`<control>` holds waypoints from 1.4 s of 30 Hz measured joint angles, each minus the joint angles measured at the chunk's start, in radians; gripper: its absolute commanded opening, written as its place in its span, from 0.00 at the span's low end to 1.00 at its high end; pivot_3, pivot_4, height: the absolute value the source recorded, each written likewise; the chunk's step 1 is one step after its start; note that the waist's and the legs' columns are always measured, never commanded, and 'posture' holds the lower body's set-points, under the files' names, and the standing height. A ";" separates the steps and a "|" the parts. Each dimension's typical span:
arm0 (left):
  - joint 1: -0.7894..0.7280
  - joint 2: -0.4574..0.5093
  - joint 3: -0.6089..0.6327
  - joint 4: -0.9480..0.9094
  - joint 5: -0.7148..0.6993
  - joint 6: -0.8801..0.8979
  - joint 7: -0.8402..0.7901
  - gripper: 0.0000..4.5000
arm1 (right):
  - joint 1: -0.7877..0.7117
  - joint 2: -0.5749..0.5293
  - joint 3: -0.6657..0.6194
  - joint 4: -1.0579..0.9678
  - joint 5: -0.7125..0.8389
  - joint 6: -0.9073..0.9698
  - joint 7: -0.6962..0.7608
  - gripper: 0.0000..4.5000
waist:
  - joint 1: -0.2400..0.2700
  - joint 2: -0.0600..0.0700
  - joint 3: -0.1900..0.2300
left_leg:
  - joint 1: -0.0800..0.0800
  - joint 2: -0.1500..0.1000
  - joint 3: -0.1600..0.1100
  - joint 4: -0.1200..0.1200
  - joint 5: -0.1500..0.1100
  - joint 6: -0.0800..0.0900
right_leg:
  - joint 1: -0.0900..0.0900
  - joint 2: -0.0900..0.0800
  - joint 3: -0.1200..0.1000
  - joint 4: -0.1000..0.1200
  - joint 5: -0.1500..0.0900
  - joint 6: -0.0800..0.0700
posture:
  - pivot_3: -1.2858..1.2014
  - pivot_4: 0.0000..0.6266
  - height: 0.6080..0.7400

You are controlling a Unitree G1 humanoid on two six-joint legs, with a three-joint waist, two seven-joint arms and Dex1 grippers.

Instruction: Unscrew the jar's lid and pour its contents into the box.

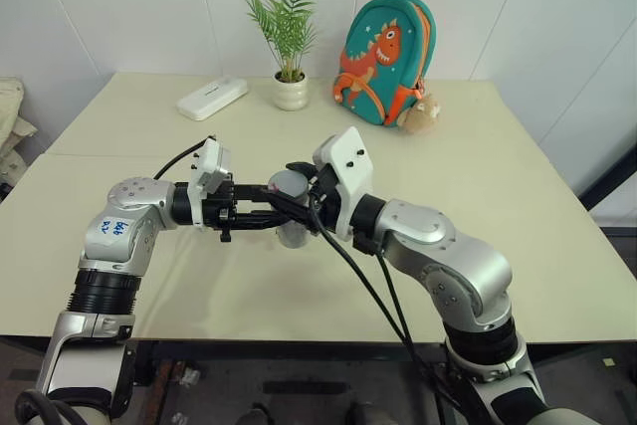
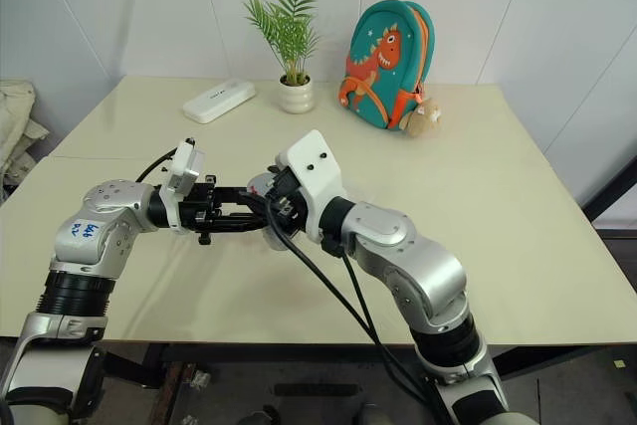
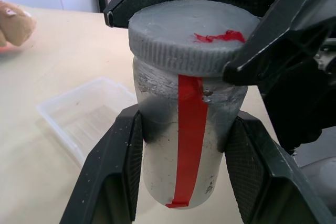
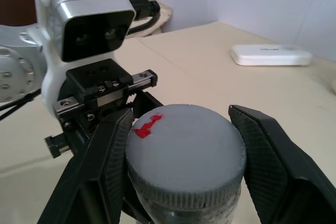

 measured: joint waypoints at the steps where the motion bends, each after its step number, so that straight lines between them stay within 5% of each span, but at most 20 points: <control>1: 0.000 0.000 0.000 -0.004 -0.002 0.000 -0.013 0.42 | -0.003 -0.015 -0.008 0.005 0.012 -0.009 0.038 0.57 | 0.000 0.000 0.000 | 0.000 0.000 0.000 0.000 0.000 0.000 | 0.000 0.000 0.000 0.000 0.000 0.000 | 0.52 0.24 1.00; 12: -0.034 0.003 -0.017 0.012 -0.013 -0.030 -0.138 0.42 | -0.031 -0.093 -0.074 0.095 0.088 -0.091 0.364 0.57 | -0.001 0.000 0.000 | 0.000 0.000 0.000 0.000 0.000 0.000 | 0.000 0.001 0.000 0.000 0.000 0.000 | 0.52 0.24 1.00; 24: -0.064 0.020 -0.056 0.047 -0.011 -0.071 -0.187 0.42 | -0.048 -0.132 -0.055 0.140 0.088 -0.145 0.460 0.57 | -0.001 0.000 0.000 | 0.000 0.000 0.000 0.000 0.000 0.000 | 0.000 0.001 0.000 0.000 0.000 0.000 | 0.52 0.24 1.00; 30: -0.064 0.030 -0.059 0.054 -0.002 -0.077 -0.186 0.42 | -0.054 -0.133 -0.038 0.142 0.087 -0.150 0.481 1.00 | -0.001 0.000 0.000 | 0.000 0.000 0.000 0.000 0.000 0.000 | 0.000 0.001 0.000 0.000 0.000 0.000 | 0.52 0.24 1.00; 42: -0.023 0.039 -0.058 0.018 0.007 -0.026 -0.155 0.42 | -0.115 -0.122 -0.017 0.138 0.086 -0.225 0.486 1.00 | -0.003 0.001 0.001 | 0.000 0.001 0.000 0.000 0.000 0.000 | 0.000 0.001 0.000 0.000 0.000 0.000 | 0.52 0.24 1.00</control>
